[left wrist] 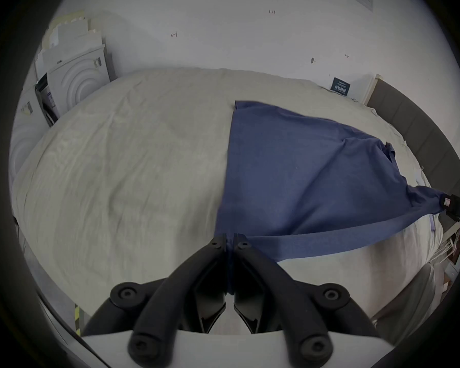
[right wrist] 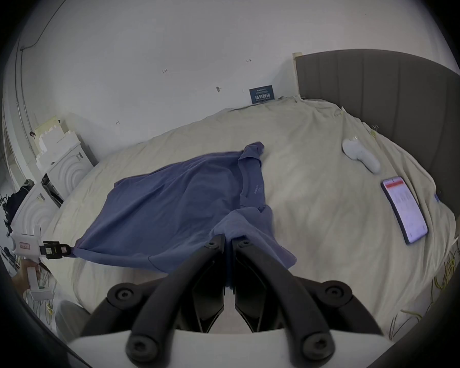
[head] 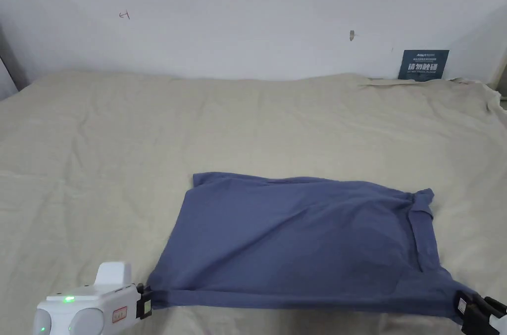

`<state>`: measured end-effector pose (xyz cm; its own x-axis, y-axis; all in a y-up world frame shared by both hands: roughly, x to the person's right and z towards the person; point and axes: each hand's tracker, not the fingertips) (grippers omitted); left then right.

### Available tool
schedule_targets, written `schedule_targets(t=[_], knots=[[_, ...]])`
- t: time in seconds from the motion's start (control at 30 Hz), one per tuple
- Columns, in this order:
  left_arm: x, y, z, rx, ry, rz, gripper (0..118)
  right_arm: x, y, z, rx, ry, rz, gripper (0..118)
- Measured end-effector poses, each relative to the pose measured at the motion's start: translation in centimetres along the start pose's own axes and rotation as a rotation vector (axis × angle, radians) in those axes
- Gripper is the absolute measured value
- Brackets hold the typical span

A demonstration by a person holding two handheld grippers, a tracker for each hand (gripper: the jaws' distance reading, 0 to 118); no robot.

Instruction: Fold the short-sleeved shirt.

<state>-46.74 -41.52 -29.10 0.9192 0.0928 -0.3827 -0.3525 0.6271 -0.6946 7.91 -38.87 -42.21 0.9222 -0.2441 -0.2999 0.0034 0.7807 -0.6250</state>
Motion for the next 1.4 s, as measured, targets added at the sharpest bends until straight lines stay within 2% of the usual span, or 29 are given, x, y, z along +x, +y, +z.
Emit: schedule_targets(t=[0.3,0.57,0.63,0.67,0.73,0.77,0.8,0.83,0.87,0.9,0.97,1.0,1.23,1.4], knots=[[-0.6,-5.4,1.5,-0.036,0.009,0.007,1,1.5,-5.6,3.0,-0.061,-0.026,-0.023,2],[0.1,-6.7,-1.0,-0.069,0.06,-0.025,1,1.6,-8.2,0.2,-0.171,-0.105,-0.016,2],[1.2,-6.5,0.3,-0.064,0.073,-0.019,3,1.5,-8.8,-0.7,-0.21,-0.129,-0.003,2],[1.5,-6.3,0.6,-0.065,0.078,-0.017,5,1.4,-9.1,-1.0,-0.221,-0.139,0.003,3],[1.8,-6.2,0.9,-0.069,0.09,-0.021,19,1.5,-9.5,-1.5,-0.236,-0.146,0.003,7],[1.3,-6.0,0.8,-0.071,0.093,-0.025,29,1.3,-9.6,-1.5,-0.233,-0.149,0.003,12],[1.1,-5.9,0.8,-0.075,0.108,-0.03,48,1.1,-9.4,-1.3,-0.231,-0.154,0.008,26],[1.2,-5.8,1.0,-0.084,0.13,-0.037,53,0.7,-9.2,-1.0,-0.232,-0.163,0.02,26],[1.3,-5.7,1.2,-0.085,0.141,-0.041,59,0.5,-8.8,-0.8,-0.236,-0.17,0.027,31],[1.0,-5.7,1.0,-0.082,0.141,-0.037,70,0.3,-8.4,-0.6,-0.235,-0.178,0.033,41],[0.8,-5.0,1.4,-0.068,0.138,-0.027,98,-0.7,-7.1,0.6,-0.202,-0.186,0.052,69],[0.8,-4.5,2.0,-0.037,0.13,-0.017,108,-1.2,-6.4,1.2,-0.165,-0.183,0.064,78],[1.9,0.1,6.9,0.19,0.067,-0.007,110,-4.9,-0.1,5.8,0.084,-0.152,0.12,80],[2.6,1.3,8.1,0.3,0.099,-0.031,109,-7.2,2.1,7.6,0.202,-0.128,0.182,80]])
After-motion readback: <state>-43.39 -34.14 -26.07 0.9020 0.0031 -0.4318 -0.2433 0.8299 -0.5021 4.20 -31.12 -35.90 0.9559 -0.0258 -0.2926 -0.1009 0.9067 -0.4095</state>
